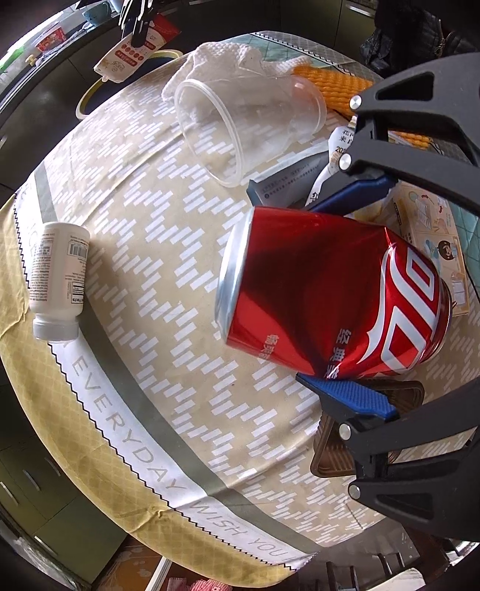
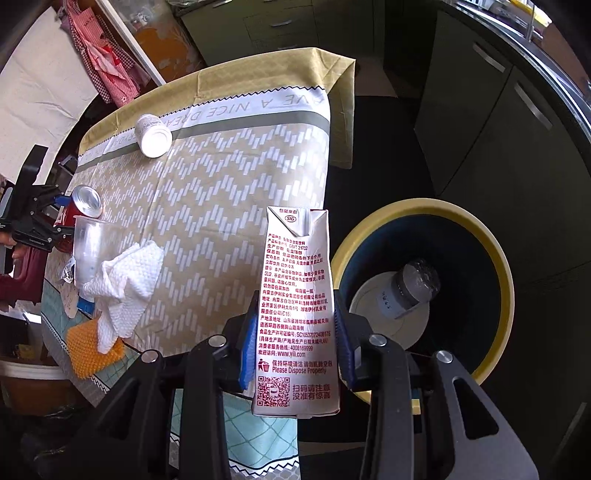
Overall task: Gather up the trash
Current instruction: 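Drop the milk carton in the bin with right gripper while left grasps red can, then carry the crushed red can over the bin and open the left gripper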
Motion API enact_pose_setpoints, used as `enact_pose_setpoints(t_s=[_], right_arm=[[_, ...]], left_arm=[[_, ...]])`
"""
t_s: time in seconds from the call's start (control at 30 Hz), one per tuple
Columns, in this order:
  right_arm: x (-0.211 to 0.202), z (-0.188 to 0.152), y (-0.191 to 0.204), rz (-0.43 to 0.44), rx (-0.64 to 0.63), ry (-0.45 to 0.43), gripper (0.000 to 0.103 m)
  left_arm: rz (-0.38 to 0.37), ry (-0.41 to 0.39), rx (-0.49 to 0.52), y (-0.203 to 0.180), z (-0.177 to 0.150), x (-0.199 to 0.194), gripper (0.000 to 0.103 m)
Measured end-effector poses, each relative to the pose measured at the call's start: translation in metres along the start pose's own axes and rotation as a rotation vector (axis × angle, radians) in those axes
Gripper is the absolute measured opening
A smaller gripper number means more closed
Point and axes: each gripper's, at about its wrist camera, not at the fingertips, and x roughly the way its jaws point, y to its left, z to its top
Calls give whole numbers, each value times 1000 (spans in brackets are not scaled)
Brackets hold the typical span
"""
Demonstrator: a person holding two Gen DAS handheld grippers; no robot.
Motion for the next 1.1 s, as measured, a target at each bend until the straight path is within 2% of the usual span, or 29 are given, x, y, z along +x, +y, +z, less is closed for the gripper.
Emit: enact_pose_setpoints(t_s=[0.13, 0.23, 0.47, 0.5, 0.57, 0.6, 0.83, 1.1], right_arm=[[-2, -3, -19, -24, 53, -11, 36], [1, -5, -40, -85, 102, -7, 36], [33, -13, -92, -185, 205, 45, 37], [38, -14, -97, -205, 212, 52, 51], [40, -16, -106, -266, 229, 29, 68], [40, -17, -110, -278, 236, 22, 68], [20, -35, -115, -172, 300, -52, 68], [6, -67, -88, -65, 288, -96, 68]], left_arm=[[9, -19, -1, -1, -7, -10, 75], [8, -38, -5, -2, -10, -20, 75], [13, -61, -7, -2, -11, -35, 75], [16, -63, -9, -2, -12, -36, 74], [17, -68, -12, 0, -14, -39, 74], [19, -71, -13, -1, -14, -41, 74], [24, -90, -14, -6, -12, -57, 74], [30, -101, 15, -24, -8, -73, 74]])
